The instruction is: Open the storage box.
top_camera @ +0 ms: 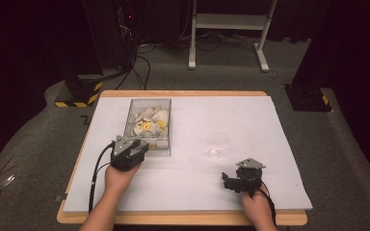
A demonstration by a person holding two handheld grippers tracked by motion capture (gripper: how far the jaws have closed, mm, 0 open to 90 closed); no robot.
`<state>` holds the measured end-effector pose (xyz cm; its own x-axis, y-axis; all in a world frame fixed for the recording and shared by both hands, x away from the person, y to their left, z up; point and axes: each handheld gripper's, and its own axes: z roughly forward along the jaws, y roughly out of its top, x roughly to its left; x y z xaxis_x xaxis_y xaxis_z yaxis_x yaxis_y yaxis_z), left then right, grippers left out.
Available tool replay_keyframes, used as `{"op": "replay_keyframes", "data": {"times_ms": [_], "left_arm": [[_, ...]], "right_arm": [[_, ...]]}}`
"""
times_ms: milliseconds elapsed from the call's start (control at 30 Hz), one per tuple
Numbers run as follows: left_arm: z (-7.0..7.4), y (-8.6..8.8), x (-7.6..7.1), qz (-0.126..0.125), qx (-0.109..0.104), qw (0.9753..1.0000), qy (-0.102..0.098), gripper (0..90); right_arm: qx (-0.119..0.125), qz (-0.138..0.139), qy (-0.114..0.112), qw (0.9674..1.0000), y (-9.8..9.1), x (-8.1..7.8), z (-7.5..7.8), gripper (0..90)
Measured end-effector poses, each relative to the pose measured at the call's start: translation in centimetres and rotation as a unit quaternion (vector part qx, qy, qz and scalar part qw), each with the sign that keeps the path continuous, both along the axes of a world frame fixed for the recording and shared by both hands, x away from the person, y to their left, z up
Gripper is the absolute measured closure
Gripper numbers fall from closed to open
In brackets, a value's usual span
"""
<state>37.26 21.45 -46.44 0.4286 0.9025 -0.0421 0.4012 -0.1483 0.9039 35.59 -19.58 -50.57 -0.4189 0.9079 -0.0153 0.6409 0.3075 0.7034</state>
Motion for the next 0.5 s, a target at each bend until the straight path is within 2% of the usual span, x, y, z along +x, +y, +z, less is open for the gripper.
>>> {"op": "replay_keyframes", "data": {"times_ms": [133,500], "left_arm": [[-0.1,0.1,-0.3,0.001,0.005,1.0000,-0.005,59.2],[-0.3,0.1,-1.4,0.003,0.000,0.9999,-0.013,62.0]], "right_arm": [[0.000,0.000,0.000,1.0000,0.0,0.0,0.0,10.1],[-0.001,0.001,-0.002,1.0000,0.0,0.0,0.0,10.1]]}}
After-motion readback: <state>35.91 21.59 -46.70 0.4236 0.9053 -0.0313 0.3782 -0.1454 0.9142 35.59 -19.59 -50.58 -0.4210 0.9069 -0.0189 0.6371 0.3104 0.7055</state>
